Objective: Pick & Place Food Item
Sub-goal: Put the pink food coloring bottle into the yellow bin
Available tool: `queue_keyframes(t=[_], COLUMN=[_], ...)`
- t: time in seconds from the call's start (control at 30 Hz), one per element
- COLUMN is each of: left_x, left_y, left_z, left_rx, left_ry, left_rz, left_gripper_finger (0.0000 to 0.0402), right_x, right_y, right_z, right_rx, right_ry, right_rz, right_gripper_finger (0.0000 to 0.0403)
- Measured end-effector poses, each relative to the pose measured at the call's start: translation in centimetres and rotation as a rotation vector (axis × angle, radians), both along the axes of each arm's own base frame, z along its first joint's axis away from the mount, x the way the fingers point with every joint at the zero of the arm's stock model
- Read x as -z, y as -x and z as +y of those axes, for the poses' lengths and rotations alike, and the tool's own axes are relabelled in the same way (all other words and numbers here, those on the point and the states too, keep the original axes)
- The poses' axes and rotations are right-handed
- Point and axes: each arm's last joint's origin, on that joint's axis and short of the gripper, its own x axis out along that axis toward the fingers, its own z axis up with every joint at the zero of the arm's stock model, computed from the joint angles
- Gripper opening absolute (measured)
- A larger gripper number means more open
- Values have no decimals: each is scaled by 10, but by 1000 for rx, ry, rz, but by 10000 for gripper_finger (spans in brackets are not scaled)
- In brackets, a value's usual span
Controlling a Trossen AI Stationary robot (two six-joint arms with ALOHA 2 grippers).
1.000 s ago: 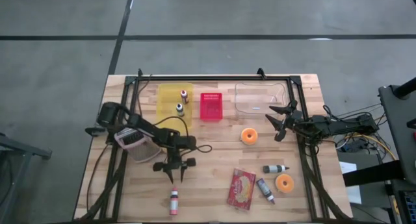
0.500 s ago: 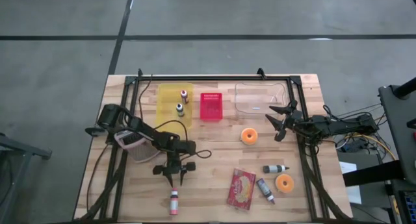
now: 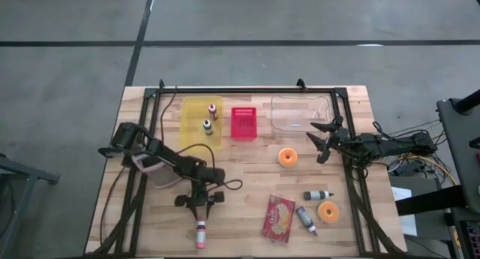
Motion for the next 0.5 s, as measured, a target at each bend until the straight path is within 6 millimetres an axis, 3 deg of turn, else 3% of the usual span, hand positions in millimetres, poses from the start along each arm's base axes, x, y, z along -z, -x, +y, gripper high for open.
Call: queue_keyframes(t=[0.5], left_x=[-2], left_y=[0], left_z=[-7], left_rx=[-21], left_ry=[12], left_rz=[47], left_gripper_finger=[190], right_x=[0], right_y=[0], right_z=[0], right_rx=[0], right_ry=[0], right_rz=[0], right_gripper_finger=[203])
